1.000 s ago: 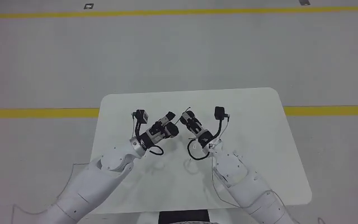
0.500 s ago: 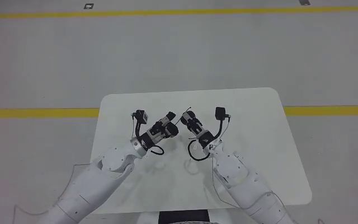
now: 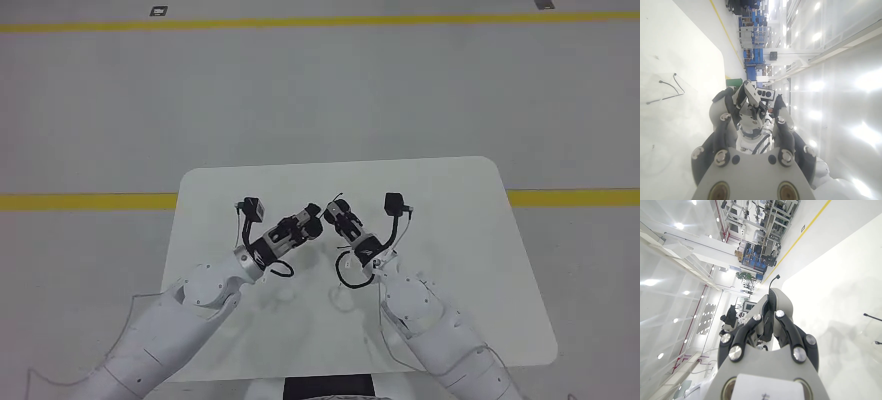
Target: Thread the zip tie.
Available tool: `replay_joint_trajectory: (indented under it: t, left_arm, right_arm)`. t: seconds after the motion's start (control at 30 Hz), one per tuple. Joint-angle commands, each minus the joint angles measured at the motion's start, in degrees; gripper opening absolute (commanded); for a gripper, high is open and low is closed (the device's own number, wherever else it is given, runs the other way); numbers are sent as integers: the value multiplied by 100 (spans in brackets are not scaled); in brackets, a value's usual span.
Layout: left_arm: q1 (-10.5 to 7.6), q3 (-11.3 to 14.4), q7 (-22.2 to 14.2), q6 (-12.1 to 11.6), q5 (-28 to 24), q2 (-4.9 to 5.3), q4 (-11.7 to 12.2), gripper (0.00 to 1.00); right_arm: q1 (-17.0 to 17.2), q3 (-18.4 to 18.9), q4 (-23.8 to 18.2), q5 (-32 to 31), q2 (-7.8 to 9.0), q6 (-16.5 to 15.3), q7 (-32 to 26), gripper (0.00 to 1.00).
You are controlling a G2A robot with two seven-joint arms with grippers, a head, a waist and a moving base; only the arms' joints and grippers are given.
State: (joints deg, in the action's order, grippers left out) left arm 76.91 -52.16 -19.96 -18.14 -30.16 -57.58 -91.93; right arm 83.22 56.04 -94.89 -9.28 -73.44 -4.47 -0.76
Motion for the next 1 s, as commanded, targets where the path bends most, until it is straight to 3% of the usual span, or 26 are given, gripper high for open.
replay_joint_trajectory:
  t: [0.0, 0.4, 0.73, 0.97]
  left_arm:
    - [3, -5, -18, 17, 12, -10, 4, 31]
    - [5, -47, -70, 87, 77, -68, 42, 24]
    - [9, -88, -138, 124, 84, -113, 81, 9]
    - [17, -116, -162, 142, 108, -143, 106, 8]
  right_arm:
    - [14, 12, -20, -11, -6, -3, -4, 0]
    - [75, 68, -69, -32, -41, -91, -78, 0]
    - [54, 35, -52, -48, -83, -148, -182, 0]
    - [70, 58, -50, -65, -103, -184, -215, 0]
